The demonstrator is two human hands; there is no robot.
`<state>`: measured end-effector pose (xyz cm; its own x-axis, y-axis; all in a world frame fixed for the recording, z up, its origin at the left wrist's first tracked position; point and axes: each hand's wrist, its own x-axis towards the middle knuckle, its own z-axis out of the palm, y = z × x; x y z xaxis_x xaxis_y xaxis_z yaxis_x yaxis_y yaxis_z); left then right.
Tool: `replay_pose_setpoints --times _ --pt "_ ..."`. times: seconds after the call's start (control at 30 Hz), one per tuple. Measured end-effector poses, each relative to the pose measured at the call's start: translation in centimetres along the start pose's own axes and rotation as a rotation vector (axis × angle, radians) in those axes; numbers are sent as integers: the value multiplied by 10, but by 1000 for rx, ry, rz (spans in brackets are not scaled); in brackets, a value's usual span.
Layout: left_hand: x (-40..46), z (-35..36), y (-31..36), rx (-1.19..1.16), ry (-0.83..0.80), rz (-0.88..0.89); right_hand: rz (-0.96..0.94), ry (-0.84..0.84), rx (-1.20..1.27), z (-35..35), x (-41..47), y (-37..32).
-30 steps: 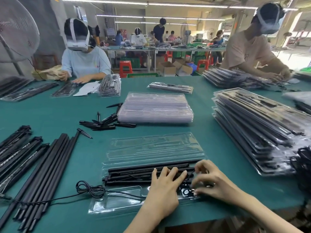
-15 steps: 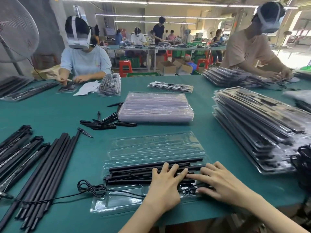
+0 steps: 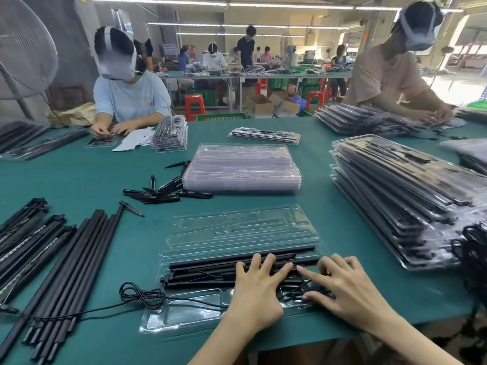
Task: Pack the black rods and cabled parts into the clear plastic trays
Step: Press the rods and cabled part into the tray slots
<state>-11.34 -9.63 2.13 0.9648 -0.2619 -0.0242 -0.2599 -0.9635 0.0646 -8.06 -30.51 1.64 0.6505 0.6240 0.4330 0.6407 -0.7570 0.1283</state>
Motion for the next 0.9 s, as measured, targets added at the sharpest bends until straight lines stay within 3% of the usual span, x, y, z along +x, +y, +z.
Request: replay_pose_setpoints --times 0.17,0.37,0.47,0.63,0.8,0.9 --pt "-2 2 1 17 -4 41 30 50 -132 6 -6 -10" --pt "0 6 -2 -34 3 122 175 -123 -184 -4 -1 -16" --pt "2 6 -6 -164 2 109 216 -221 -166 -11 2 -13" --pt "6 5 -6 -389 28 33 198 -210 -136 -9 -5 -17" --pt "10 13 17 -242 75 -60 322 -452 -35 -12 3 -20" --pt "10 17 17 -204 112 -86 296 -561 81 4 -1 -13"
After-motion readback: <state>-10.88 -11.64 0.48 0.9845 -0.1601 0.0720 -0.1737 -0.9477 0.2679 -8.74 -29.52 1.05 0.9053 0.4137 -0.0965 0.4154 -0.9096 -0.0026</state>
